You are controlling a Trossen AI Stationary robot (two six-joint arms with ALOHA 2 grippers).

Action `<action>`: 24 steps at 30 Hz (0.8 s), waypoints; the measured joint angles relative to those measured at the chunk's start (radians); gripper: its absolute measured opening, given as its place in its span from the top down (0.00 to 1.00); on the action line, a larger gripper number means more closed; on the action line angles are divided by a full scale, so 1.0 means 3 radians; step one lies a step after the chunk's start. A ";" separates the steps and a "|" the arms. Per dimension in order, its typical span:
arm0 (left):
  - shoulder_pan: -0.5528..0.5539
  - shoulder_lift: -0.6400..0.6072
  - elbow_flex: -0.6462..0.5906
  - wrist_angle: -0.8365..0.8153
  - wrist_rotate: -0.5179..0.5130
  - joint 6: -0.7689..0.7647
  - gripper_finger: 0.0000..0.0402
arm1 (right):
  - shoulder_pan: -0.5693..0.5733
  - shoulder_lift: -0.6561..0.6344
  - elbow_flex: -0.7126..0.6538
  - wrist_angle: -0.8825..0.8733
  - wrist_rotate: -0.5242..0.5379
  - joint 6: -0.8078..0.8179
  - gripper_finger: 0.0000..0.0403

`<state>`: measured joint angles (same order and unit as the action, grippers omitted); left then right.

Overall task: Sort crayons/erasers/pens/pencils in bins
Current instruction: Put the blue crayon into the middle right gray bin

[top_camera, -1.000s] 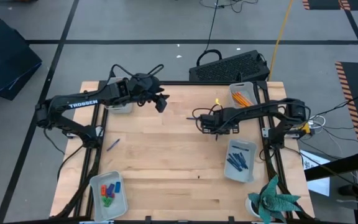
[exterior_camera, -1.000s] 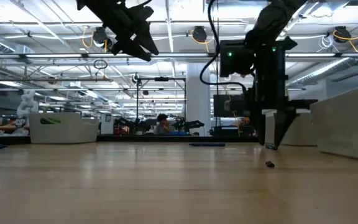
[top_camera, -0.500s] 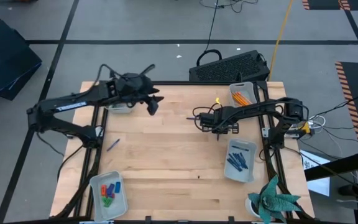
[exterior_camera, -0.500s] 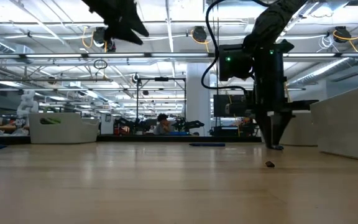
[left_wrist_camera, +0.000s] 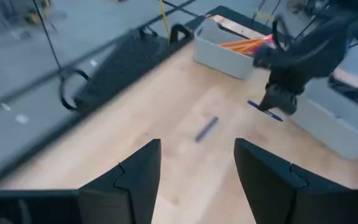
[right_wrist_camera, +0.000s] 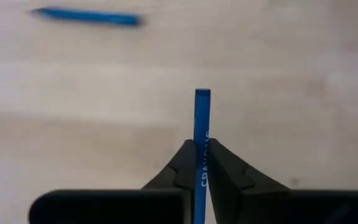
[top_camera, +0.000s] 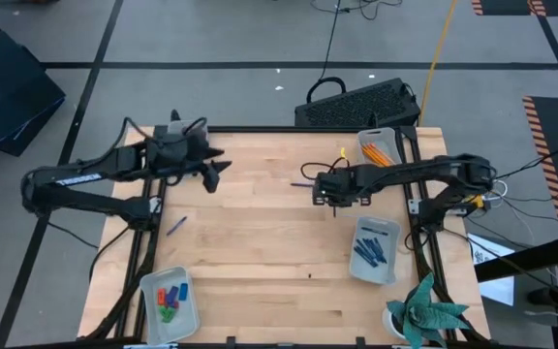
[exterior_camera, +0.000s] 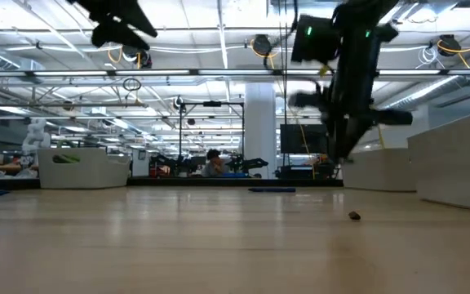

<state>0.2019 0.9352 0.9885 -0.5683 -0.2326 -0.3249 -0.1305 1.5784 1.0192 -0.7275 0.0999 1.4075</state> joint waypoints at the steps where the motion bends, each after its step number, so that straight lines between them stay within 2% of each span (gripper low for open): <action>1: -0.0045 -0.0068 -0.0107 0.0033 0.0000 -0.0148 0.48 | 0.0063 -0.0091 0.0025 -0.0012 0.0002 0.0007 0.96; 5: -0.0304 -0.0321 -0.0530 0.0506 -0.0042 -0.0589 0.48 | 0.0457 -0.0431 0.0196 -0.0272 0.0003 0.0107 0.97; 9: -0.0629 -0.0443 -0.0919 0.1327 -0.0044 -0.0533 0.48 | 0.1105 -0.0648 0.0401 -0.0544 -0.0015 0.0460 0.97; 12: -0.0812 -0.0455 -0.1132 0.1851 -0.0044 -0.0430 0.48 | 0.1579 -0.0716 0.0442 -0.0665 -0.0179 0.0837 0.97; 16: -0.1013 -0.0436 -0.1275 0.2047 -0.0054 -0.0594 0.48 | 0.2112 -0.0644 0.0412 -0.1156 -0.0218 0.1411 0.97; 20: -0.1338 -0.0435 -0.1292 0.2160 -0.0140 -0.0738 0.48 | 0.2392 -0.0641 0.0231 -0.1416 -0.0255 0.1843 0.96; 24: -0.1539 -0.0434 -0.1291 0.2271 -0.0360 -0.0601 0.48 | 0.2376 -0.0640 -0.0193 -0.1201 -0.0246 0.1886 0.96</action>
<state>-0.2599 0.8051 0.6014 0.1129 -0.3407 -0.5053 0.5824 1.3865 0.9614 -1.0877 0.0262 1.9732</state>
